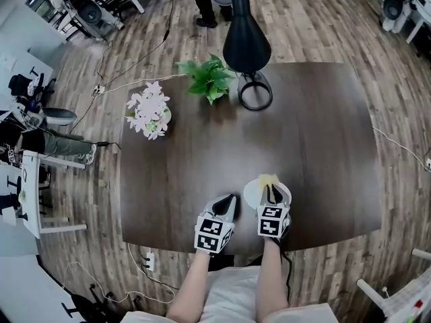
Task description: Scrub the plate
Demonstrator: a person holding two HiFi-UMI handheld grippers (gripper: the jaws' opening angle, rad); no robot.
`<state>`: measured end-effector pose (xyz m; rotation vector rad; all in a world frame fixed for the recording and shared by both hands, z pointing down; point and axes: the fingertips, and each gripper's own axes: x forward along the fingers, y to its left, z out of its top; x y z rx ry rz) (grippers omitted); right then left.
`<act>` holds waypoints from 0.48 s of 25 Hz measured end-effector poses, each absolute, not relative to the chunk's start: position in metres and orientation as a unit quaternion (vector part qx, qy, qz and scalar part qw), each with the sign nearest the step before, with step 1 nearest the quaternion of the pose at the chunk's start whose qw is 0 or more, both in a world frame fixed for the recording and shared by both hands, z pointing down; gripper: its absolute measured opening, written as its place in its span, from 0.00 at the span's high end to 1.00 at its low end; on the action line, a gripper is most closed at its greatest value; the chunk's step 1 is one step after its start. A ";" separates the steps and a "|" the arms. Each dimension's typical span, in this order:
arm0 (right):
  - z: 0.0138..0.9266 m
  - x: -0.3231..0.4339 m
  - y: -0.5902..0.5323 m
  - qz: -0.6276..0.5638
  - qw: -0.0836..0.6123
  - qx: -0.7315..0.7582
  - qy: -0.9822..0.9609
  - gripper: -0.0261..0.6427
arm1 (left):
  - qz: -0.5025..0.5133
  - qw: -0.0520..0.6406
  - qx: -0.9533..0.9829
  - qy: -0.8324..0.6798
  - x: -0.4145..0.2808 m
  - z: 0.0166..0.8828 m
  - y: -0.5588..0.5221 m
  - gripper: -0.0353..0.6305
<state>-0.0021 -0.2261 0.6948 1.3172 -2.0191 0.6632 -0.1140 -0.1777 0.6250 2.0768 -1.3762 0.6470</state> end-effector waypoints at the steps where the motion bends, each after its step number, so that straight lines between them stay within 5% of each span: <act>1: 0.697 -0.007 -0.225 0.238 0.326 0.490 -0.773 0.87 | 0.244 0.278 0.776 -0.510 -0.119 0.627 -0.178 0.94; 7: 0.703 -0.075 -0.194 0.214 0.341 0.287 -0.869 0.87 | 0.242 0.284 0.777 -0.508 -0.144 0.634 -0.185 0.94; 12: 0.703 -0.082 -0.187 0.207 0.370 0.274 -0.863 0.87 | 0.248 0.310 0.774 -0.493 -0.138 0.662 -0.181 0.94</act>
